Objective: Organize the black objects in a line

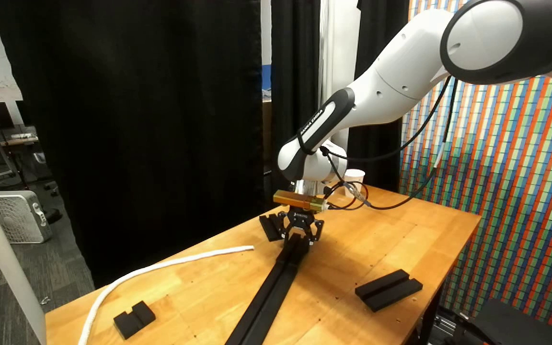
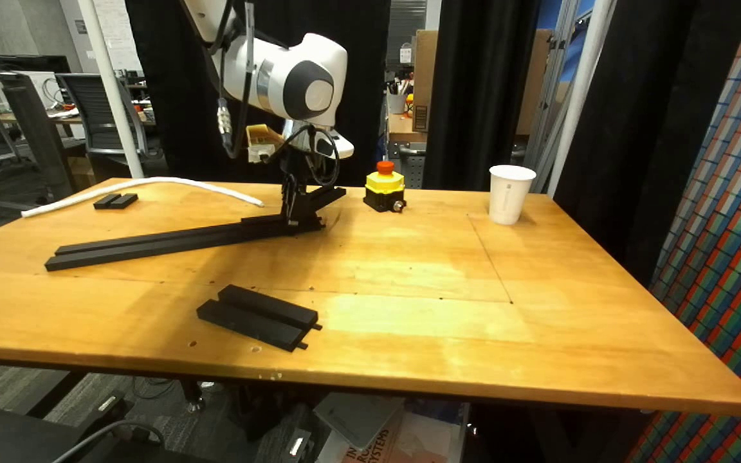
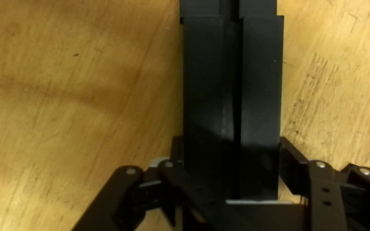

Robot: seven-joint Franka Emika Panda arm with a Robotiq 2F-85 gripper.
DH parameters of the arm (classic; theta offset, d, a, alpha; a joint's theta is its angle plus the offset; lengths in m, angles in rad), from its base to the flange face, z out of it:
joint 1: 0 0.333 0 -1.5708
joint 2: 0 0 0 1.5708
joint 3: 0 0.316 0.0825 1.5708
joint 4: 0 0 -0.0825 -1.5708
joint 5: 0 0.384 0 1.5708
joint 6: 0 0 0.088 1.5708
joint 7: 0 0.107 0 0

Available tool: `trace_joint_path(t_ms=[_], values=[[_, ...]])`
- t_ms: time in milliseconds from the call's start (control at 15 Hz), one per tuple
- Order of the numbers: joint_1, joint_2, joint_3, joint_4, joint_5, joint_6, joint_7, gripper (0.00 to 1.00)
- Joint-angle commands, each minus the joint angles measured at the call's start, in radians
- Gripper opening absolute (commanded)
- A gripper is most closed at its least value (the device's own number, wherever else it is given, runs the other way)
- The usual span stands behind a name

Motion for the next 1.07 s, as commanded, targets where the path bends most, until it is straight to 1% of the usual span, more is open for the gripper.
trace_joint_path(t_ms=[0,267,1000], values=[[0.000,-0.016,-0.003,-0.024,0.016,-0.018,0.002,0.45],[0.000,-0.014,-0.003,-0.024,0.016,-0.022,0.003,0.45],[0.006,0.025,-0.002,0.029,0.009,-0.094,0.013,0.45]])
